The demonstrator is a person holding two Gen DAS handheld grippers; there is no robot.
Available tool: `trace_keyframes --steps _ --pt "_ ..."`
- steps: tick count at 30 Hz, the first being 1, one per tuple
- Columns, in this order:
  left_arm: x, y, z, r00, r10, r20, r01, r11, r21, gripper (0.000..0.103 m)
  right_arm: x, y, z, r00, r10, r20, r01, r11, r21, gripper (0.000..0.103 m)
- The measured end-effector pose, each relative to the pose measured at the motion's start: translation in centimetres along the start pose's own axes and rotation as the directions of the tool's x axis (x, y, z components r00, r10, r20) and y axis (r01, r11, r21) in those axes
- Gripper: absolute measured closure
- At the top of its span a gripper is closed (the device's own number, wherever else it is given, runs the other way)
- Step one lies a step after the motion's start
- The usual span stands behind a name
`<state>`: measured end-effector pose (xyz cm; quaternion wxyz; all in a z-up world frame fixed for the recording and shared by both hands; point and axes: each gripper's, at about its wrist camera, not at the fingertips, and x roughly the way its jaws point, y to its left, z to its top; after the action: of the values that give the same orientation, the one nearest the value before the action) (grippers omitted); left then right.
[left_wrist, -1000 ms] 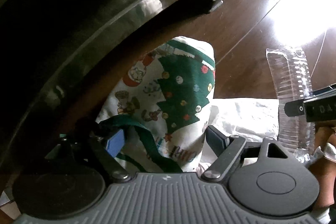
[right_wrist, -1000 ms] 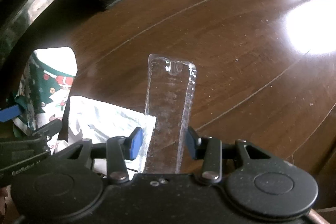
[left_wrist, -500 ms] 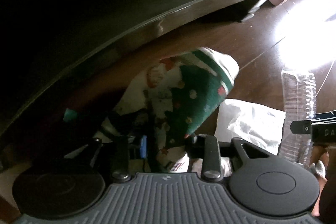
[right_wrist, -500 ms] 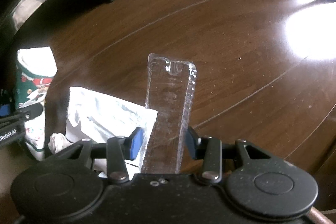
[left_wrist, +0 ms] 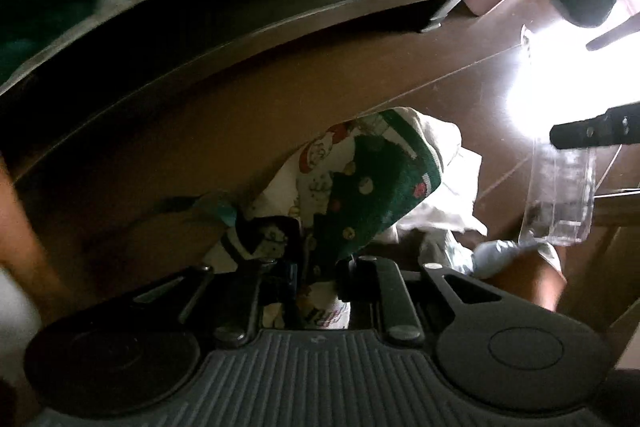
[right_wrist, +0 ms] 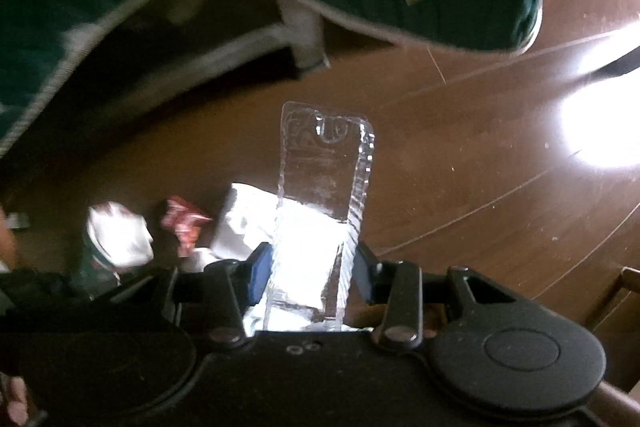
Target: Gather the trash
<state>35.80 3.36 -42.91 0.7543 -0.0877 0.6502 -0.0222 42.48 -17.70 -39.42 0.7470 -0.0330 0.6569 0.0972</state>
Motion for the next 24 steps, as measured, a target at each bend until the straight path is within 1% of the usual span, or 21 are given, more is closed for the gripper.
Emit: trace_keyframes --steps 1,4,7,9,13,15,17,20,22,23,24 --pt "-1.0 0.2 -0.9 1.000 -0.001 0.003 0.001 1.000 -0.011 0.087 -1.1 0.2 -0.2 1.000 0.008 0.016 -0.008 1.000 -0.002 0.062" --pt "-4.0 0.0 -1.5 0.999 -0.028 0.027 0.029 0.999 -0.031 0.087 -4.2 0.8 -0.6 0.997 0.039 0.062 -0.040 0.999 0.001 0.062" --pt "-8.6 0.4 -2.1 0.995 -0.080 0.064 0.083 0.995 -0.047 0.087 -8.0 1.5 -1.5 0.990 0.077 0.117 -0.077 0.997 -0.010 0.062" --pt "-11.6 -0.1 -2.6 0.989 -0.109 0.097 0.114 0.993 -0.042 0.087 -10.6 1.9 -2.3 0.982 0.106 0.156 -0.105 0.994 -0.015 0.062" --pt "-17.8 -0.8 -4.1 0.974 -0.151 0.170 0.159 0.987 -0.033 0.087 -16.7 2.4 -4.4 0.955 0.147 0.259 -0.142 0.989 -0.038 0.062" --pt "-20.8 -1.1 -4.8 0.965 -0.162 0.207 0.173 0.984 -0.035 0.087 -19.9 2.5 -5.7 0.933 0.160 0.322 -0.150 0.987 -0.056 0.062" --pt "-23.7 -1.8 -5.7 0.954 -0.172 0.247 0.186 0.982 -0.034 0.087 -23.3 2.9 -7.2 0.907 0.170 0.386 -0.150 0.985 -0.082 0.062" --pt "-27.7 -2.9 -6.9 0.933 -0.186 0.308 0.203 0.979 -0.024 0.087 -28.3 2.9 -9.7 0.862 0.178 0.474 -0.134 0.983 -0.125 0.062" --pt "-30.5 -4.2 -7.5 0.914 -0.200 0.352 0.216 0.976 -0.005 0.087 -31.2 2.4 -11.6 0.832 0.185 0.523 -0.129 0.982 -0.141 0.062" --pt "-32.1 -4.8 -8.0 0.902 -0.210 0.378 0.223 0.975 0.009 0.087 -32.7 2.1 -12.5 0.818 0.187 0.544 -0.126 0.981 -0.149 0.062" --pt "-33.2 -5.5 -8.3 0.891 -0.216 0.400 0.228 0.974 0.019 0.087 -34.0 2.0 -13.3 0.808 0.187 0.559 -0.121 0.981 -0.154 0.062"
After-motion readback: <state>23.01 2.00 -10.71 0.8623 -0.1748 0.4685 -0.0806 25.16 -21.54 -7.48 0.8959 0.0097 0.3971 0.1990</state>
